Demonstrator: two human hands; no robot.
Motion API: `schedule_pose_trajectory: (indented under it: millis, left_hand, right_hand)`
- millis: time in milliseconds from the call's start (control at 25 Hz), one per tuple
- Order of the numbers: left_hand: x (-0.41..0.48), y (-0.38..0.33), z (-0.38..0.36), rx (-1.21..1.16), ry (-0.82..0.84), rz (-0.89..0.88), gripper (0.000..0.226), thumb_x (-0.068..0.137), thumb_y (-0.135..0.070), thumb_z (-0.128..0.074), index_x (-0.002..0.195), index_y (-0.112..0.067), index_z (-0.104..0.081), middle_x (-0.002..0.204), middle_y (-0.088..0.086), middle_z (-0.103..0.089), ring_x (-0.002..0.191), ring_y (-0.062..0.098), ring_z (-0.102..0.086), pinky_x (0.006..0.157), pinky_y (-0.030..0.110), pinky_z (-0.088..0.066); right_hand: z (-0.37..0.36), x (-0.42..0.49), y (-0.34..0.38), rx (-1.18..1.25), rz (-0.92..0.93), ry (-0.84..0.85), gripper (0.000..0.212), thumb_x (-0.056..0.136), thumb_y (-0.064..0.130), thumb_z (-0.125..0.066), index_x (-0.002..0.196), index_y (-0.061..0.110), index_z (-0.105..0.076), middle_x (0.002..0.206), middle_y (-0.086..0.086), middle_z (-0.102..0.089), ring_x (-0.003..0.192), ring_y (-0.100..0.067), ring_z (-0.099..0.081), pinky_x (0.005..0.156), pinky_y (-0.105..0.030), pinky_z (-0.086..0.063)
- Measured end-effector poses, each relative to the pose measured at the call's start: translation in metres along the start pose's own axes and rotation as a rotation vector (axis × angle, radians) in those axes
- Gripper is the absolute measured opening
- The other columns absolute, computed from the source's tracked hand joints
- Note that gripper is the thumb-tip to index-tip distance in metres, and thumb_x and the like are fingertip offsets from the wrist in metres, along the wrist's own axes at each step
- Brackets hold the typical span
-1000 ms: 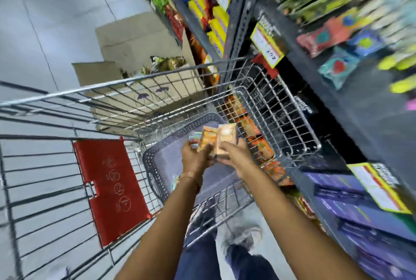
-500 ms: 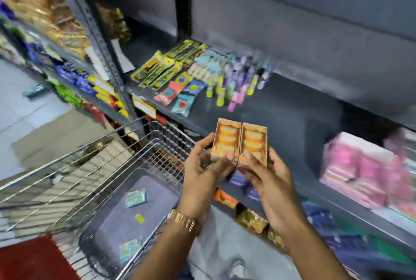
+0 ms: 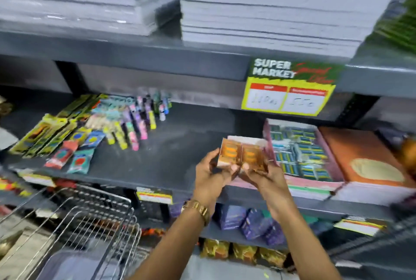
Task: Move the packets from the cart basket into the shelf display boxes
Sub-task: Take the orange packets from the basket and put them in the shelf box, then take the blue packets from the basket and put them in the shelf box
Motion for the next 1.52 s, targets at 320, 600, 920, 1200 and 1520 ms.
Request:
schedule_pose_trajectory:
  millis: [320,600,920,1200,1520]
  left_hand:
    - [0.031,0.011,-0.025,0.993,0.082,-0.163,0.061,0.088,-0.023,-0.061,0.142,-0.024,-0.032,0.125,0.009,-0.064,0.108,0.036,-0.061,0.091,0.041,-0.050]
    - [0.040,0.009,-0.027,1.627,0.095,-0.320,0.057,0.094,-0.025,-0.043,0.144,-0.030,-0.017,0.112,0.013,-0.068,0.100,0.038,-0.064,0.077,0.046,-0.053]
    - [0.031,-0.008,-0.003,1.610,0.089,-0.407,0.080,0.088,-0.034,-0.054,0.150,-0.028,-0.004,0.121,0.010,-0.058,0.111,0.034,-0.055,0.070,0.042,-0.052]
    - [-0.018,-0.055,0.116,1.519,-0.408,-0.652,0.075,0.084,-0.041,-0.052,0.146,-0.008,-0.029,0.136,0.016,-0.054,0.123,0.034,-0.053,0.099,0.043,-0.048]
    - [-0.119,0.031,0.377,1.399,-0.675,0.126,0.095,0.081,-0.038,-0.063,0.151,-0.008,-0.007,0.156,0.018,-0.023,0.146,0.032,-0.021,0.120,0.042,-0.024]
  right_hand:
    - [0.017,0.029,-0.008,-1.166,0.001,-0.198,0.027,0.095,0.022,-0.049,0.115,0.013,-0.064,0.115,-0.016,-0.070,0.103,-0.035,-0.067,0.084,-0.039,-0.053]
    - [0.012,0.031,-0.008,-1.347,0.002,-0.224,0.028,0.099,0.024,-0.040,0.110,0.012,-0.063,0.115,-0.013,-0.069,0.100,-0.034,-0.069,0.081,-0.038,-0.055]
    - [-0.011,0.007,0.011,-1.314,0.127,-0.275,0.051,0.099,0.044,-0.032,0.143,0.019,-0.042,0.164,-0.005,-0.011,0.117,-0.038,-0.059,0.090,-0.047,-0.052]
    - [-0.156,-0.039,0.027,-1.226,0.671,-0.108,0.046,0.094,0.032,-0.054,0.135,0.011,-0.056,0.142,-0.012,-0.054,0.104,-0.037,-0.061,0.096,-0.042,-0.038]
    - [-0.365,-0.102,-0.079,-1.164,0.772,0.793,0.036,0.092,0.030,-0.051,0.122,0.013,-0.063,0.123,-0.005,-0.064,0.113,-0.030,-0.051,0.102,-0.040,-0.041]
Point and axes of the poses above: each hand's wrist, its own x-axis towards the middle knuckle, its own z-axis out of the back of the hand, y = z × x, the point moved 6 cm from there along x, towards the middle knuckle
